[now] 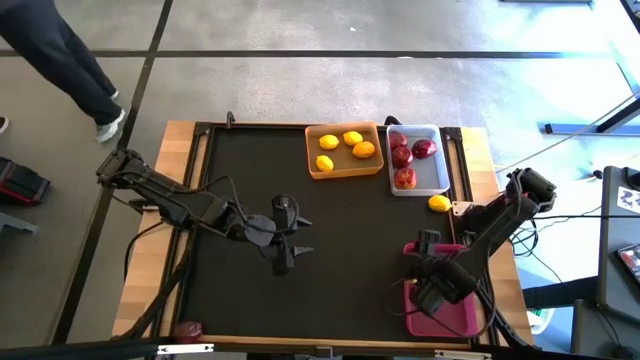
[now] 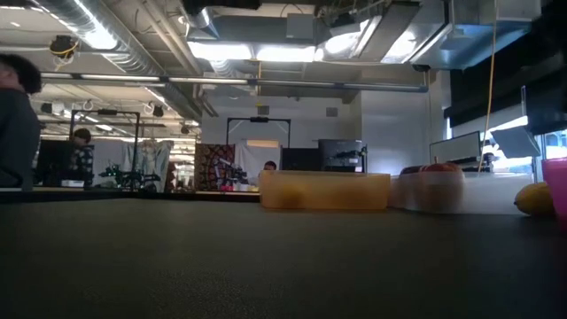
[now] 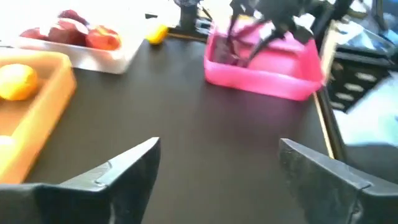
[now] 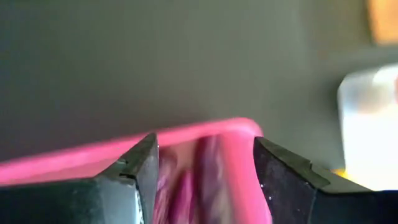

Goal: Sort produce into baskets
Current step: Put the red apple into the white bin

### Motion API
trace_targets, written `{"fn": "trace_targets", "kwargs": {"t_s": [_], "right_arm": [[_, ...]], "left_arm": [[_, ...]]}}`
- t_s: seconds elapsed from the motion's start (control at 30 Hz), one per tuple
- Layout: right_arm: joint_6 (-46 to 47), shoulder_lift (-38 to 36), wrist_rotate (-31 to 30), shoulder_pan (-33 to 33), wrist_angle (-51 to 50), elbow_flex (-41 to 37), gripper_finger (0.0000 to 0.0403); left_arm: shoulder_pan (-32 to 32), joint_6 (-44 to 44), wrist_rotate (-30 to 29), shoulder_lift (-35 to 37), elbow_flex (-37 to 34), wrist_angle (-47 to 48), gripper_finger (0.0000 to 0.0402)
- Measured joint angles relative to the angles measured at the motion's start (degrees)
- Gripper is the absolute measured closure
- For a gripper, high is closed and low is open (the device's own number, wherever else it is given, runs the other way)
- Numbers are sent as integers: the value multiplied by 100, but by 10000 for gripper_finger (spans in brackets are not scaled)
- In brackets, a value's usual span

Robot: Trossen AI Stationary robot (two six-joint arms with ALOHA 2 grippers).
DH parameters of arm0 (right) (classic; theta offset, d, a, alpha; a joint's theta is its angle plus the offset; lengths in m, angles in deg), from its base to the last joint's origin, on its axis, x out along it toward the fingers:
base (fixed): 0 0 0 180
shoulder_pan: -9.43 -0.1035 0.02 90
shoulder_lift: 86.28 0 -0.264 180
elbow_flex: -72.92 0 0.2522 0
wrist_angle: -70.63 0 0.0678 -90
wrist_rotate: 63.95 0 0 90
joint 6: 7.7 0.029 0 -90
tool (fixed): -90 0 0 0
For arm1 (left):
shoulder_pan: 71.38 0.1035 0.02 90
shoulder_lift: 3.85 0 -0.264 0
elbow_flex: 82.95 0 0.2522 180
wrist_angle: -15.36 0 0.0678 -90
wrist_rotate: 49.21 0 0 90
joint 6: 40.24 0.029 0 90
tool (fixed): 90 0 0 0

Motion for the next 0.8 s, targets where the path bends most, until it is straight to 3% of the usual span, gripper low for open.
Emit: {"fn": "trace_targets", "kwargs": {"t_s": [0.1,0.23,0.8], "right_arm": [[-179,-7,-586,0,68,83,188],[-392,-7,-1052,4,183,85,188],[-771,-5,-1734,144,206,85,188]], "left_arm": [[-108,57,473,-21,0,75,67],[-471,-512,941,35,0,519,63],[-2539,-5263,1471,15,0,2975,63]]}}
